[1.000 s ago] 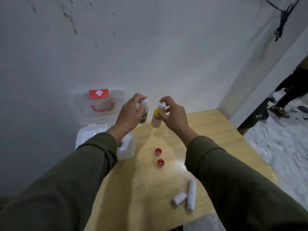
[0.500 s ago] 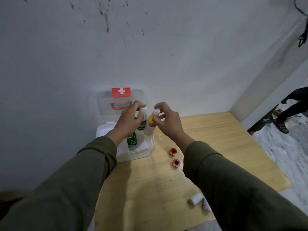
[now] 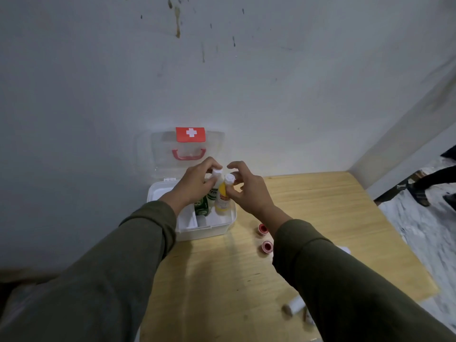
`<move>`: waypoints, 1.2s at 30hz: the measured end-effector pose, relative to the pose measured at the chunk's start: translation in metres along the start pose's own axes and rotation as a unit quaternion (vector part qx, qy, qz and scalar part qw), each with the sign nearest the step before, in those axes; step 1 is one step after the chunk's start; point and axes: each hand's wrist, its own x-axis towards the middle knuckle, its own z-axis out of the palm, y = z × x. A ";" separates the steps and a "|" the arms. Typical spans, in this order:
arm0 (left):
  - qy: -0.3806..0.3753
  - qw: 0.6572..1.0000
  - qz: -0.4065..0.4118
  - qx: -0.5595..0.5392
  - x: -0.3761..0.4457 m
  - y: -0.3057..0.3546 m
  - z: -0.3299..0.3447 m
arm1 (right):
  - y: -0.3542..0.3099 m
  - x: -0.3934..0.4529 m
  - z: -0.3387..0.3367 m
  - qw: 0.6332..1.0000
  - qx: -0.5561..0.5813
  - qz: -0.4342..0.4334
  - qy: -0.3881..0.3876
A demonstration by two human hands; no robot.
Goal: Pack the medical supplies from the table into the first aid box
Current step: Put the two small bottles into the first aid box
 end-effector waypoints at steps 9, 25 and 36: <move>-0.051 0.998 -0.016 0.029 -0.001 -0.013 0.003 | 0.017 0.001 0.018 0.996 -0.074 -0.041 -0.027; -0.030 0.999 -0.006 0.031 -0.005 -0.018 0.010 | 0.032 -0.003 0.035 0.992 -0.118 -0.038 -0.026; -0.005 0.997 -0.012 0.078 -0.011 -0.011 0.012 | 0.029 -0.014 0.013 0.990 -0.126 -0.026 -0.054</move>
